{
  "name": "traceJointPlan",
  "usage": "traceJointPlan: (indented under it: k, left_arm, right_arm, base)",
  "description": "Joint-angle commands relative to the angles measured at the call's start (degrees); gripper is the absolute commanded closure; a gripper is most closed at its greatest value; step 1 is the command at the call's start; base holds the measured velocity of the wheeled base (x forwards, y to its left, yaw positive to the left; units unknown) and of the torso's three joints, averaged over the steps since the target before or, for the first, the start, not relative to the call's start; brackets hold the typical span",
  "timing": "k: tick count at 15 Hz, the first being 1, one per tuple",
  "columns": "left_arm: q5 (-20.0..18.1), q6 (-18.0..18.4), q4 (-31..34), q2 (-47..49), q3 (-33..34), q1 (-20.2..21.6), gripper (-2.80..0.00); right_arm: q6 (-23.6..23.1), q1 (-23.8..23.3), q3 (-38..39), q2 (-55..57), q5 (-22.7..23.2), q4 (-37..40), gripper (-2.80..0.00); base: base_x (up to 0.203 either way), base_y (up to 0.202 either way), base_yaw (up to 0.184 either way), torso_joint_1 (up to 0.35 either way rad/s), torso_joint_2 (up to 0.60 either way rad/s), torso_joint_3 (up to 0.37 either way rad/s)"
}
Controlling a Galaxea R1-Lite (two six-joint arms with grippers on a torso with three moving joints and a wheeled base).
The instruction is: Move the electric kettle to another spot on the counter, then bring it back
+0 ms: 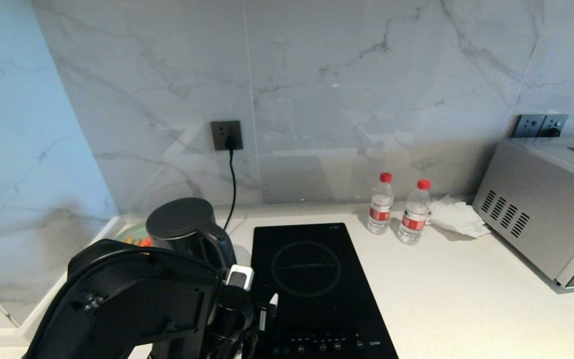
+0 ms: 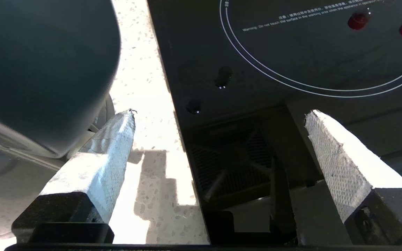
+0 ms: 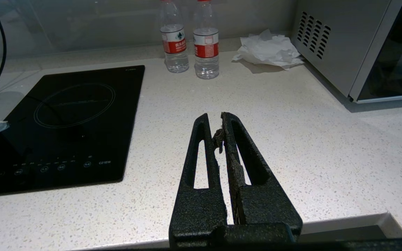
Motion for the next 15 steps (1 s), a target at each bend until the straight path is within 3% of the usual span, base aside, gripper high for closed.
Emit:
traceJointPlan:
  k: [1, 15]
  left_arm:
    - [0.20, -0.01, -0.51, 0.26, -0.18, 0.10, -2.80]
    - [1.25, 1.44, -0.52, 1.27, -0.26, 0.02, -2.80]
  right_arm:
    - [0.01, 0.00, 0.00, 0.00, -0.02, 0.00, 0.00]
    - [0.01, 0.00, 0.00, 0.00, -0.02, 0.00, 0.00]
  base:
    - [0.000, 0.000, 0.000, 0.000, 0.00, 0.000]
    - [0.000, 0.000, 0.000, 0.000, 0.00, 0.000]
